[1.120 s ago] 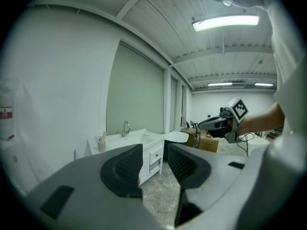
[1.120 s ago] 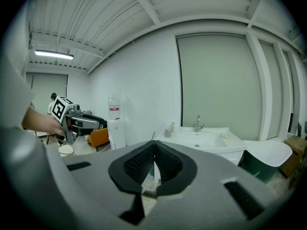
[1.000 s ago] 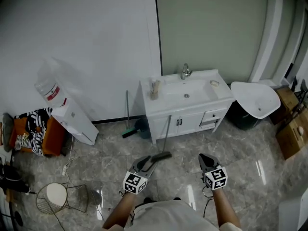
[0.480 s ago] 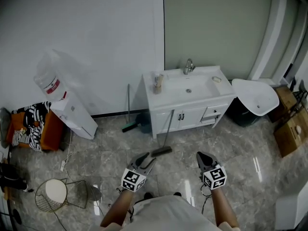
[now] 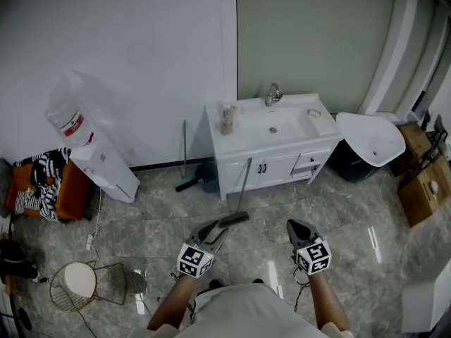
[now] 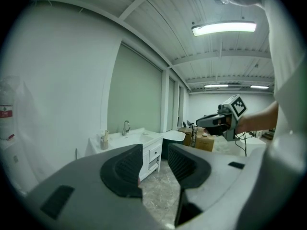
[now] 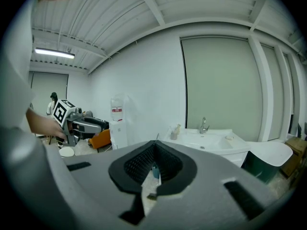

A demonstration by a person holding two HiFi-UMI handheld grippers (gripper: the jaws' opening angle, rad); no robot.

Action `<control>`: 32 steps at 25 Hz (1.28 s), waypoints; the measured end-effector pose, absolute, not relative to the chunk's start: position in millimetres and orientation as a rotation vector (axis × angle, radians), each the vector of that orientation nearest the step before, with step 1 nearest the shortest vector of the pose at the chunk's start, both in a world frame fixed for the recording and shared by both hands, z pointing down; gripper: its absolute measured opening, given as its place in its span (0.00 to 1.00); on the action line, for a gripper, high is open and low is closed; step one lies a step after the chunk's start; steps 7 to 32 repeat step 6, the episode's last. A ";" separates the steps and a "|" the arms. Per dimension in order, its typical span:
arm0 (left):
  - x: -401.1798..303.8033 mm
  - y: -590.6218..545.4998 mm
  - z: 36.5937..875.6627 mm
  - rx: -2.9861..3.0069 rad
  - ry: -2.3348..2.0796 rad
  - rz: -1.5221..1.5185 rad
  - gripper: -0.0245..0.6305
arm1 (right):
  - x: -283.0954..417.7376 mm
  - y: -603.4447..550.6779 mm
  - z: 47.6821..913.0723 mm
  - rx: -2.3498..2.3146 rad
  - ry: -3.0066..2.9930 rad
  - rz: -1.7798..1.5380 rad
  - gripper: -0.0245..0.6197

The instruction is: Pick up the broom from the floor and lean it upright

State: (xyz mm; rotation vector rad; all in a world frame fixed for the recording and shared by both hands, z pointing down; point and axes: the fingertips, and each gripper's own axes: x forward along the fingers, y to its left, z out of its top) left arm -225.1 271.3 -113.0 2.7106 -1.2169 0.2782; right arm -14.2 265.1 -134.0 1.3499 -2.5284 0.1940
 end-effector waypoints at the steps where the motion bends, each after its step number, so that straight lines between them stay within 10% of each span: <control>1: -225.3 270.0 -113.4 2.710 -1.216 0.278 0.27 | -15.1 264.3 -134.8 1.348 -2.528 0.191 0.04; 32: -221.3 262.1 -117.4 2.718 -1.215 0.275 0.27 | -13.9 258.7 -138.7 1.342 -2.532 0.178 0.04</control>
